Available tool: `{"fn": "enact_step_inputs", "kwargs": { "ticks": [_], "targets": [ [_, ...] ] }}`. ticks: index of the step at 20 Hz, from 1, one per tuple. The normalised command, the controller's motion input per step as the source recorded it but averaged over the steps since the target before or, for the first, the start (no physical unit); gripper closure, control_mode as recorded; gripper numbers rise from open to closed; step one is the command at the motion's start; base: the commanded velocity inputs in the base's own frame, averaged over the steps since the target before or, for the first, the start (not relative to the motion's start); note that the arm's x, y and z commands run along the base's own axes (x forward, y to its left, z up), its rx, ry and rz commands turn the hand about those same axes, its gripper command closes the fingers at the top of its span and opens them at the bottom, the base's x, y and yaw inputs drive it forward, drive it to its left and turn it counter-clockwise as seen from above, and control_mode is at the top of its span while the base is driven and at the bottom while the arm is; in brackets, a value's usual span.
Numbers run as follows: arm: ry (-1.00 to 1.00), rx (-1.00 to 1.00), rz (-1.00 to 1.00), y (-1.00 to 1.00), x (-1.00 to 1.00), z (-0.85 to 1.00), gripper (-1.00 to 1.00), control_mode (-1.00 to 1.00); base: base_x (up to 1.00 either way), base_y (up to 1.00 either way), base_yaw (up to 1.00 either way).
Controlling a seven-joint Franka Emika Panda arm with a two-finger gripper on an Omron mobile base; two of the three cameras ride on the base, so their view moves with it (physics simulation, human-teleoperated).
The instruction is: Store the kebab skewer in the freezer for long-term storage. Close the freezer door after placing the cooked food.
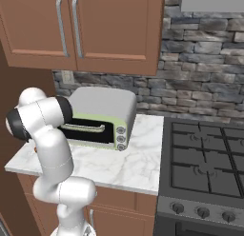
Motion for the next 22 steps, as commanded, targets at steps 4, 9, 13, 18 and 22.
{"fn": "enact_step_inputs", "kwargs": {
  "ticks": [4, 9, 13, 18, 22],
  "targets": [
    [0.0, 0.0, 0.0, 0.0, -0.03, -0.08, 1.0, -1.0, 0.0, 0.0, 0.0],
    [0.0, 0.0, 0.0, 0.0, -0.01, -0.06, 1.0, -1.0, 0.0, 0.0, 0.0],
    [-0.01, 0.0, 0.0, 0.0, 0.0, -0.03, 1.0, -1.0, 0.0, 0.0, 0.0],
    [-0.01, 0.0, 0.0, 0.0, -0.05, 0.0, 1.0, -1.0, 0.0, 0.0, 0.0],
    [-0.06, 0.0, -0.01, -0.07, -0.4, 0.2, 1.0, -1.0, 0.0, 0.0, 0.0]
  ]
}}
